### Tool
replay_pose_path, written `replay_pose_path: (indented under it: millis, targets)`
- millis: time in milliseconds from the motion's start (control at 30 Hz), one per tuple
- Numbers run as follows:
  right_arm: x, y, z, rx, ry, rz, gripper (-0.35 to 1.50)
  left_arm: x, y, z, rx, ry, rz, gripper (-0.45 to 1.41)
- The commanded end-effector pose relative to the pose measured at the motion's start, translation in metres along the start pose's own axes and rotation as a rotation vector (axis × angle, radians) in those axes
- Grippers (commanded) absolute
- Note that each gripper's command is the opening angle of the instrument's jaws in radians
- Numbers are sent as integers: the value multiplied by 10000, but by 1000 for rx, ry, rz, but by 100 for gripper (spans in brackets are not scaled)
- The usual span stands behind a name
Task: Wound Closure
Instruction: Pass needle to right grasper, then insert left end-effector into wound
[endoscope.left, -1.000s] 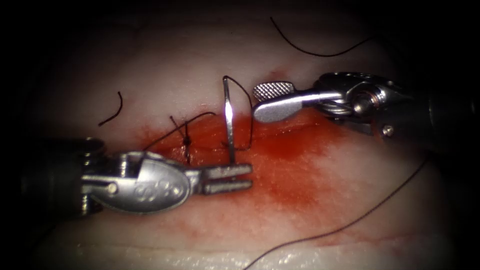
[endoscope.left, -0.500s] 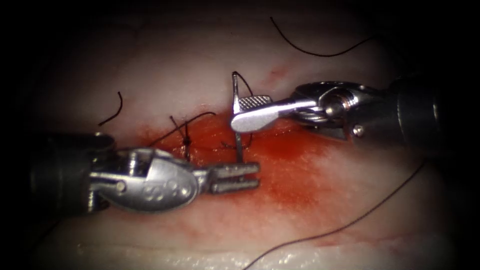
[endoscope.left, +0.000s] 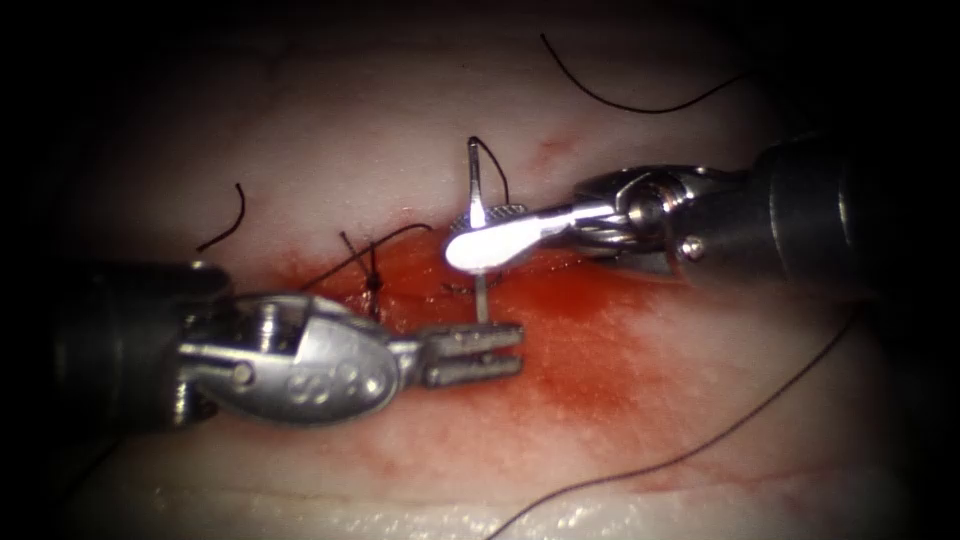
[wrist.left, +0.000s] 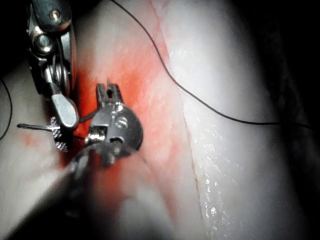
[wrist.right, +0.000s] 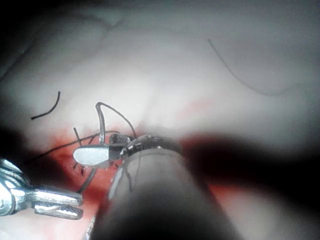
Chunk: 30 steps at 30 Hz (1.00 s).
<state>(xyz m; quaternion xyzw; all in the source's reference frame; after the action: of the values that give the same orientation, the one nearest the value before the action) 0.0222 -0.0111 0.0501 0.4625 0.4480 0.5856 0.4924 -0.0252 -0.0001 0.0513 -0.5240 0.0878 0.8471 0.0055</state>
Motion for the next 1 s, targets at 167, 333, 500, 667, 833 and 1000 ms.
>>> replay_pose_path:
  millis: [167, 333, 500, 667, 833, 1000]
  targets:
    - [1, 3, 12, -7, 12, 6, 71, -2, 1, 8, 4, -7, -1, -45]
    - [2, 4, 12, -10, 16, 7, 58, -2, 0, 9, 5, -8, -1, -45]
    - [2, 4, 13, -7, 19, 43, 4, -2, 0, 9, 6, -9, 4, -45]
    - [4, 4, 10, -5, 17, 238, -35, -4, -2, 8, 9, -9, 15, -45]
    - [8, 7, 7, -5, 15, 237, -35, -6, -9, 4, 3, -2, -31, 83]
    - [11, 8, 3, 14, 26, 236, -35, -6, -11, -11, 38, 36, -210, 113]
